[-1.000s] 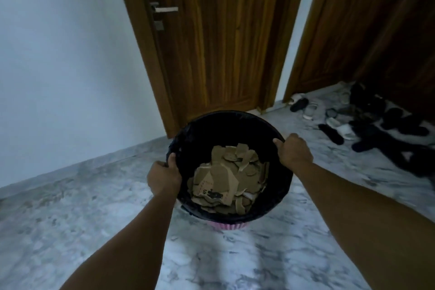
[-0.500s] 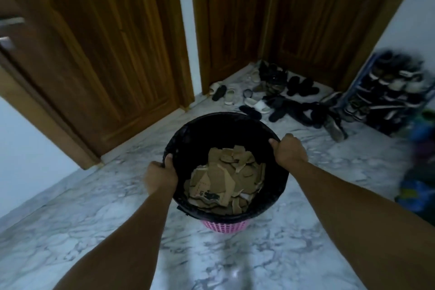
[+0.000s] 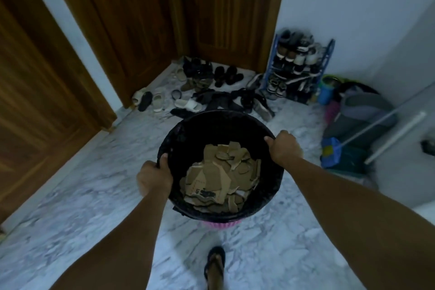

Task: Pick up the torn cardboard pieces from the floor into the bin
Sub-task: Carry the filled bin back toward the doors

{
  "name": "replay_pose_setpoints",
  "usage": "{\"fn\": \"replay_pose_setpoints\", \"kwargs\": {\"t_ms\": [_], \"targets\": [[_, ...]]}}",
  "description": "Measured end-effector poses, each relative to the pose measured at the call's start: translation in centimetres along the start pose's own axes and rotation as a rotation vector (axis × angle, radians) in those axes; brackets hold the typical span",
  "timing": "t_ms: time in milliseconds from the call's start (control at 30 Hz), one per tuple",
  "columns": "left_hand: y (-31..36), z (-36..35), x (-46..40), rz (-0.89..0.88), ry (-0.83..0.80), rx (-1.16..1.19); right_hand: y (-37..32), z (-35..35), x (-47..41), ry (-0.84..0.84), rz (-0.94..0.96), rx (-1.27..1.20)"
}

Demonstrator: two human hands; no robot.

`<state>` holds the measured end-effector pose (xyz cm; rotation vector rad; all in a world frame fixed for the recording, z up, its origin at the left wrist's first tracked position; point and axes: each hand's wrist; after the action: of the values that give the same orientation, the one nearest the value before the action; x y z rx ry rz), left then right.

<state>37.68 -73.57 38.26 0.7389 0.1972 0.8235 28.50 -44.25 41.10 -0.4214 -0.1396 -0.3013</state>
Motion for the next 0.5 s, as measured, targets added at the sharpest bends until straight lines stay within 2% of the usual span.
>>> {"fn": "replay_pose_setpoints", "kwargs": {"t_ms": [267, 500], "targets": [[9.7, -10.7, -1.2, -0.090, -0.161, 0.009, 7.3, 3.9, -7.2, 0.047, -0.209, -0.033], [17.7, -20.7, 0.8, -0.111, -0.338, 0.029, 15.6, 6.7, -12.9, 0.101, -0.412, -0.169]]}}
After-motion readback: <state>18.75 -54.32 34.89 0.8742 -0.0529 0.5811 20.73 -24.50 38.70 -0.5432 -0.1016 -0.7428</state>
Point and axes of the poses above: each hand's wrist, its own x-axis away from the middle knuckle, its own z-axis out of the back of the hand, y = z × x, and after that the axes turned 2 degrees about x, right-handed
